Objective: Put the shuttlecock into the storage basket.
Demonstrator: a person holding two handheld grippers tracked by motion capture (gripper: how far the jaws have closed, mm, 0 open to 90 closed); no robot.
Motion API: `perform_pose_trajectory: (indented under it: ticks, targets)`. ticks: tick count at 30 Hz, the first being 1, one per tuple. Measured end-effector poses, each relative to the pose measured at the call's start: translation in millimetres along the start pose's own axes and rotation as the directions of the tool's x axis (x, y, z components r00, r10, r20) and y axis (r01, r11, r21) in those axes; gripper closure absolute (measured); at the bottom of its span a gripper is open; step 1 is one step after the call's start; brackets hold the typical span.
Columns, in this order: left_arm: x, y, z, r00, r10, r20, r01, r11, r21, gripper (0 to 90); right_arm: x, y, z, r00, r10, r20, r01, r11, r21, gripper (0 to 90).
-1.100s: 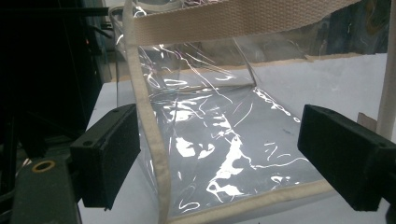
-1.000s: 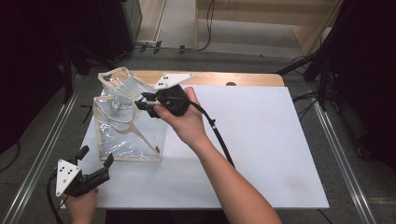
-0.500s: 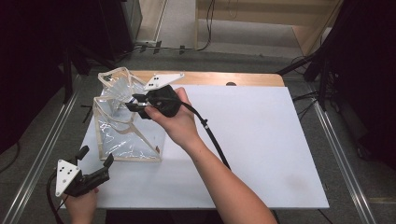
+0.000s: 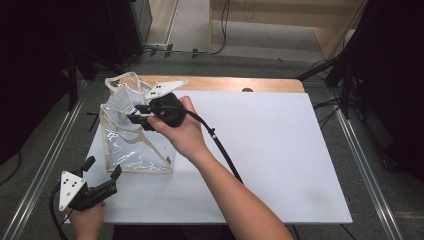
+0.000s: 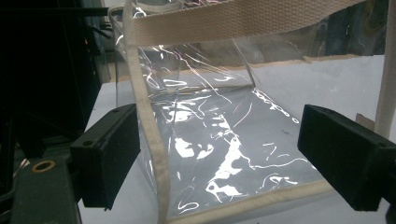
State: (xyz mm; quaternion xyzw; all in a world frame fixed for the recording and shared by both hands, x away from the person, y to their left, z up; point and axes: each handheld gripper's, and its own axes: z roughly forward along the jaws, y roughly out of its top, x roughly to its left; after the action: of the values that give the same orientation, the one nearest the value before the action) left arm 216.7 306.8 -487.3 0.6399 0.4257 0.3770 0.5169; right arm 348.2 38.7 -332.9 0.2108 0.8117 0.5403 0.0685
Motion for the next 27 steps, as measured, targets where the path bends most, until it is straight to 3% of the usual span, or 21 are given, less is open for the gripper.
perform_pose_trajectory:
  ticks: [2,6,11,17,20,27]
  targets:
    - [0.0,-0.1,0.1,1.0000,-0.004,-0.001,0.004,1.0000,-0.001,13.7,-2.2,-0.3,-0.8,0.9990,0.017,-0.042,-0.017,1.000,-0.001,39.4]
    - [-0.2,0.0,0.1,1.0000,-0.002,0.000,0.002,1.0000,0.000,13.7,-3.7,-0.4,-6.2,0.9981,0.018,-0.060,-0.019,1.000,-0.012,28.7]
    - [-0.1,0.0,0.2,1.0000,0.000,-0.001,0.000,1.0000,-0.001,13.7,-2.3,-2.3,-14.8,0.9996,0.002,-0.030,-0.003,1.000,-0.011,11.0]
    - [-0.4,0.0,0.3,1.0000,0.001,-0.001,-0.001,1.0000,0.000,13.7,-3.8,-11.8,-21.8,0.9999,0.010,0.012,-0.010,1.000,-0.019,8.3]
    - [-0.4,0.0,0.3,1.0000,0.000,-0.001,0.000,1.0000,0.000,13.7,-5.5,-17.4,-26.5,0.9995,0.012,0.029,-0.011,1.000,-0.019,0.0]
    - [-0.7,0.0,0.2,1.0000,0.002,-0.002,-0.002,1.0000,0.000,13.7,-10.6,-29.4,-42.4,0.9967,0.030,0.075,-0.027,0.999,-0.041,0.0]
